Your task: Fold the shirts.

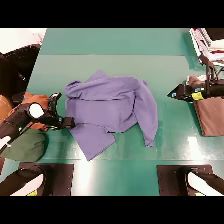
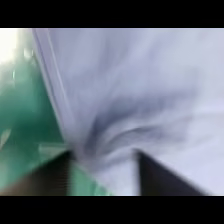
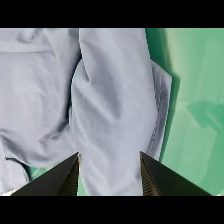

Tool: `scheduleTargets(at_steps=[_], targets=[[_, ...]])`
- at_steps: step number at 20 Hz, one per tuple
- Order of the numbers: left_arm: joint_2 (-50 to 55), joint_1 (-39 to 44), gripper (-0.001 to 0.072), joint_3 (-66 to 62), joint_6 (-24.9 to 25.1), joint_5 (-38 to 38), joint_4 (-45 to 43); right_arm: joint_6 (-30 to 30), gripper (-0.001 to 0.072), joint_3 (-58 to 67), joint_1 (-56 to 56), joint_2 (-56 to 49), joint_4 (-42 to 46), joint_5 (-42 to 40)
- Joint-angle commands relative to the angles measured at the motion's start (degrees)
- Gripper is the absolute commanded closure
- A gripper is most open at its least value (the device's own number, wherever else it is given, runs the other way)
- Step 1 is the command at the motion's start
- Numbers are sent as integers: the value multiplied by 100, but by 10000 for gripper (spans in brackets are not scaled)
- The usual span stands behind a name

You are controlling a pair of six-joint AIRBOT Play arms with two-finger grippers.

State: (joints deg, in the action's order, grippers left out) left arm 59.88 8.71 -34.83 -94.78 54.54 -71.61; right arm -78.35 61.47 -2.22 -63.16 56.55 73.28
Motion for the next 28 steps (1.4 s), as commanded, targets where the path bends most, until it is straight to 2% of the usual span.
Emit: scheduleTargets(at_steps=[1, 2, 4, 7, 8, 9, 13, 17, 19, 22, 24, 25, 26, 27, 28], targets=[[-11, 0, 619, 79, -107, -369, 184, 0, 283, -4, 2, 4, 28, 302], [-11, 0, 684, 42, -140, -361, 181, 0, 284, -15, 2, 4, 96, 479], [-13, 0, 684, -181, -125, -186, 175, -2, 283, -260, 2, 105, 264, 802], [-13, 0, 684, -673, -74, 39, 157, -7, 269, -1303, -2, 656, 334, 848], [-13, 0, 684, -804, -74, 39, 157, -9, 200, -1679, -44, 857, 293, 896], [-13, 0, 684, -920, -74, 37, 157, -70, 169, -2061, -153, 1038, 297, 935], [-11, 0, 684, -1075, -76, -4, 181, -501, 169, -3097, -1097, 1357, 286, 597], [-13, 0, 683, -1075, -76, 57, 181, -710, 169, -3327, -2079, 942, 57, -138], [-13, 0, 683, -1075, -74, 92, 177, -734, 171, -3228, -2262, 544, 61, -409], [-13, 0, 684, -1075, -74, 103, 173, -728, 215, -2977, -2306, 63, 66, -540], [-13, 0, 684, -1075, -74, 103, 173, -706, 356, -2848, -2306, -160, 61, -535], [-13, 0, 684, -1075, -74, 125, 173, -664, 469, -2806, -2306, -238, 50, -538], [-15, 0, 684, -1075, -74, 168, 177, -527, 646, -2756, -2306, -278, 44, -529], [-42, 0, 684, -1078, -72, 216, 175, -494, 694, -2699, -2306, -243, 48, -525], [-144, 0, 685, -1080, -72, 243, 157, -494, 694, -2638, -2306, -122, 48, -544]])
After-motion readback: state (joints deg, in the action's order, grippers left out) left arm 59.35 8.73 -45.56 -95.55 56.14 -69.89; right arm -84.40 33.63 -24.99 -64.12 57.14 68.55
